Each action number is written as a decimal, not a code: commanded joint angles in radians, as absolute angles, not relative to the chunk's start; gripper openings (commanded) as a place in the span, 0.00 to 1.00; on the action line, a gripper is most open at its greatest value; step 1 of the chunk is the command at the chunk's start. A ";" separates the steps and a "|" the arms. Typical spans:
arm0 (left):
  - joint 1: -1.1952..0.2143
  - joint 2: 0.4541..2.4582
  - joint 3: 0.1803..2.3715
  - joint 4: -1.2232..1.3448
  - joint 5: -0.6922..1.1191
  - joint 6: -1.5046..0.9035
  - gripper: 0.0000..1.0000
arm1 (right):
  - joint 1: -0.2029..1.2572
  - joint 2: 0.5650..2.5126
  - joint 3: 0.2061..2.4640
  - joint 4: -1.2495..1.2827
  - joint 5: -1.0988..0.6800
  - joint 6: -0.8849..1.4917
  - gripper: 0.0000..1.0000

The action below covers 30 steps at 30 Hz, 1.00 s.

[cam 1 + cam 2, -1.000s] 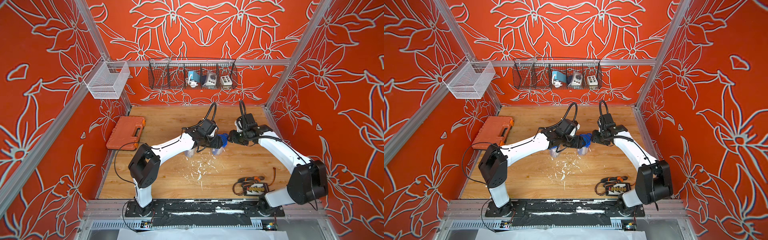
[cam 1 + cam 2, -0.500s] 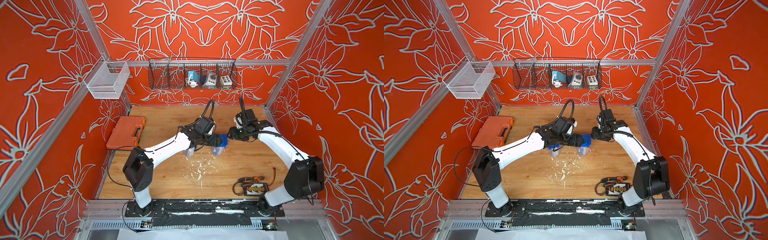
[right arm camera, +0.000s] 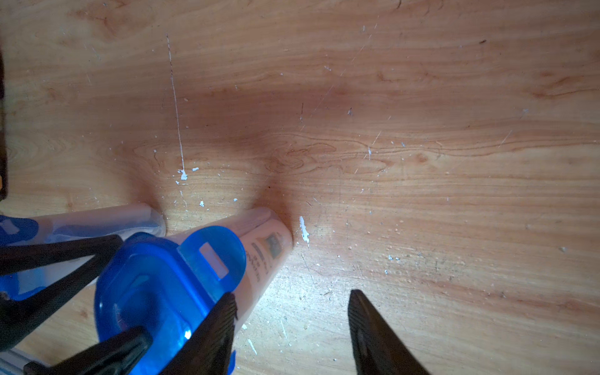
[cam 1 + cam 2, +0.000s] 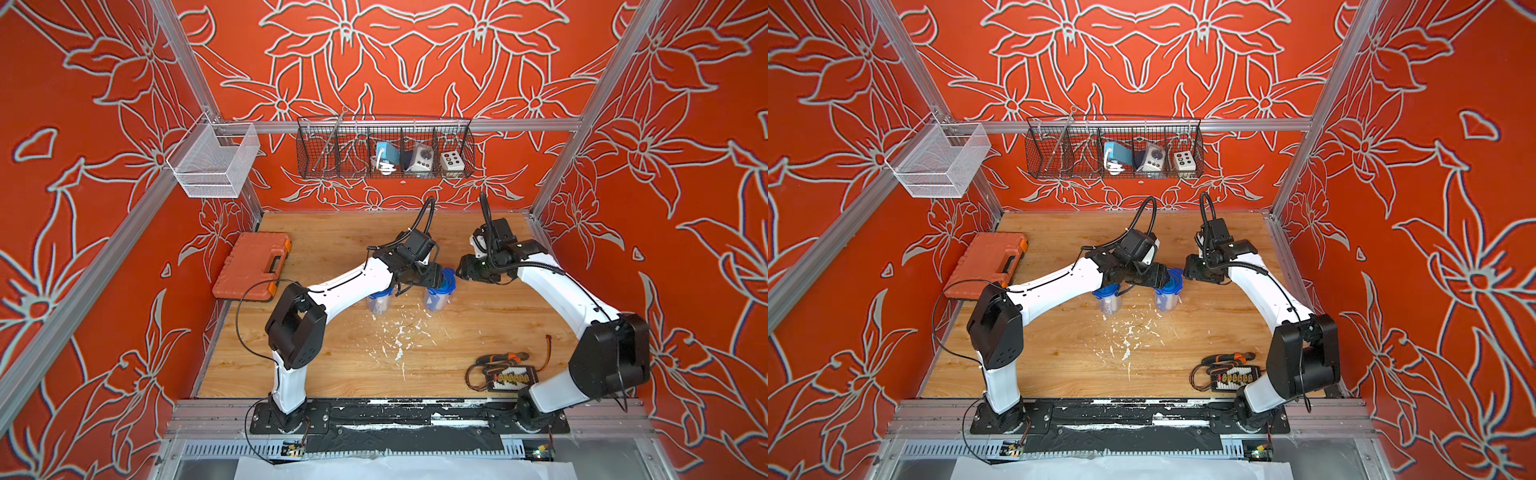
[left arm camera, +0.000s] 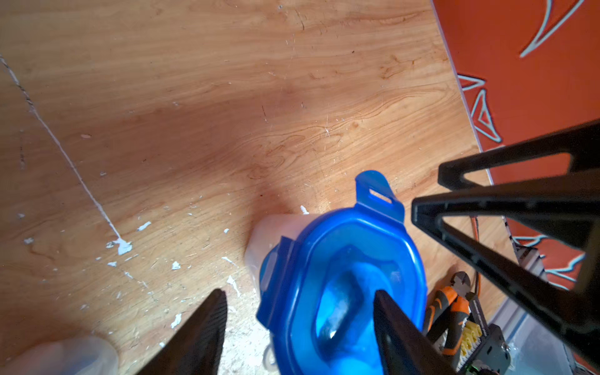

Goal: Take out toiletry kits
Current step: Adjust the container at the center of the board.

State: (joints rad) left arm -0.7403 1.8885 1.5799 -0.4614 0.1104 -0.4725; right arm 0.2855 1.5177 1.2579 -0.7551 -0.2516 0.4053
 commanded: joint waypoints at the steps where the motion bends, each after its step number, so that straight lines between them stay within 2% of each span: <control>1: -0.739 1.876 1.563 -0.497 0.086 -0.453 0.67 | 0.281 1.525 1.237 -0.738 -0.298 0.410 0.58; 20: -0.741 1.846 1.488 -0.452 0.160 -0.490 0.66 | 0.299 1.700 1.395 -0.661 -0.457 0.431 0.59; 27: -0.740 1.865 1.512 -0.445 0.165 -0.503 0.68 | 0.304 1.745 1.433 -0.660 -0.466 0.436 0.59; 30: -0.739 1.863 1.523 -0.459 0.152 -0.512 0.68 | 0.301 1.746 1.462 -0.718 -0.405 0.417 0.57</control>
State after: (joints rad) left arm -0.7403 1.8526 1.5108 -0.4183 0.1600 -0.4999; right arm 0.2970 1.7447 1.4151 -0.6792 -0.4404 0.4278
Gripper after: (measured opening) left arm 0.683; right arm 0.575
